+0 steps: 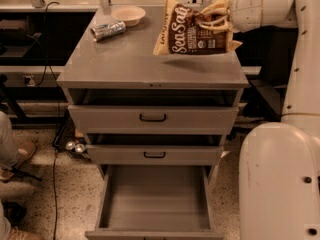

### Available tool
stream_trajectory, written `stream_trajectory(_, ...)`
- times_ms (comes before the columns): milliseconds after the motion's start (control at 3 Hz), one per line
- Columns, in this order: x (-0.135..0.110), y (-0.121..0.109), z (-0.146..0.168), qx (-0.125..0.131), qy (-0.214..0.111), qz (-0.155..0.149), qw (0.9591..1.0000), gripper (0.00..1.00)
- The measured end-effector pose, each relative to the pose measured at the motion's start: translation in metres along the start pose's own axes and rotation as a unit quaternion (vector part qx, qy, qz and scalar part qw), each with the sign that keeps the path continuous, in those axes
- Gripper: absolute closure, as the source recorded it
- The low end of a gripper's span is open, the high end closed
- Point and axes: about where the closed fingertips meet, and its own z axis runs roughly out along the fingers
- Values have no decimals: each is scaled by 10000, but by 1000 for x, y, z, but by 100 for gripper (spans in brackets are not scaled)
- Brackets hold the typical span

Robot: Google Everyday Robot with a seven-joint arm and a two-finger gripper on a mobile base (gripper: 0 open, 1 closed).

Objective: Pick brown chip bag from bottom drawer and place on counter

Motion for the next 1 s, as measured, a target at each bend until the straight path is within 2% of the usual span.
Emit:
stream_trajectory(667,6,2,7,6,-38,101,9999,13)
stream_trajectory(1000,10,3,2,44,-8,160,9999,0)
